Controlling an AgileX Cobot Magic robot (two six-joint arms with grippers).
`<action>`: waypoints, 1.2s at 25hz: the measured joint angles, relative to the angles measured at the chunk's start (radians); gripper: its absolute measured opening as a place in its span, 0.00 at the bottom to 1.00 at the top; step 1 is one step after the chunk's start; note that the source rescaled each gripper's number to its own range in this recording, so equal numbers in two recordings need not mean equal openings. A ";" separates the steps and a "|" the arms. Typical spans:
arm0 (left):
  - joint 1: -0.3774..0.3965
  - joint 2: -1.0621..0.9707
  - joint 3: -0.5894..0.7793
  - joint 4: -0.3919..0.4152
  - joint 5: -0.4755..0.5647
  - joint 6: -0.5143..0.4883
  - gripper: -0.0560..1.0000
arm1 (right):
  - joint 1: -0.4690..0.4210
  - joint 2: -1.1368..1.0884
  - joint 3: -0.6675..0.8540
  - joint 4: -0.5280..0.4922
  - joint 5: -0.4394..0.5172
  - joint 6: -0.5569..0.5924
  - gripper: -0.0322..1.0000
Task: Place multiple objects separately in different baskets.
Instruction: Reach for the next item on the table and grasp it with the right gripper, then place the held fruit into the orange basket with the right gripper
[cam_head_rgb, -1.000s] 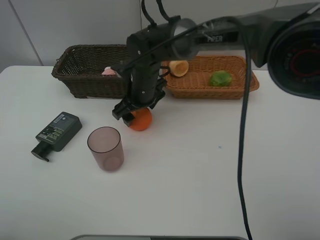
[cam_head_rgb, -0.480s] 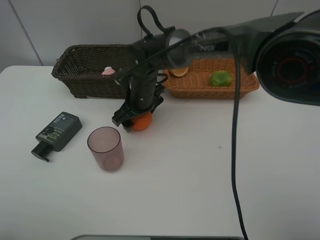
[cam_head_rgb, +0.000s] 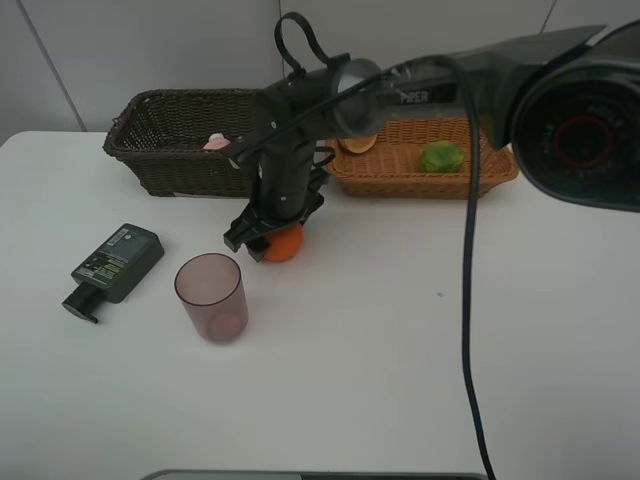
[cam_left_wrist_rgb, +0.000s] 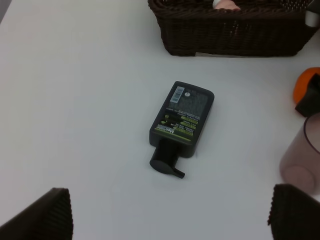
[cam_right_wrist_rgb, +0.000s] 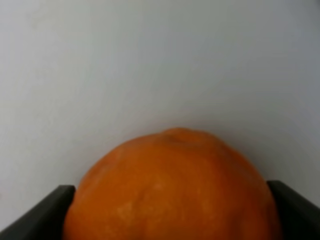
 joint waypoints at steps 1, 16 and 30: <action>0.000 0.000 0.000 0.000 0.000 0.000 1.00 | 0.000 0.000 0.000 0.000 0.000 0.000 0.54; 0.000 0.000 0.000 0.000 0.000 0.000 1.00 | 0.000 0.000 0.000 0.000 0.000 0.000 0.54; 0.000 0.000 0.000 0.000 0.000 0.000 1.00 | -0.002 -0.111 0.000 0.003 0.074 0.076 0.53</action>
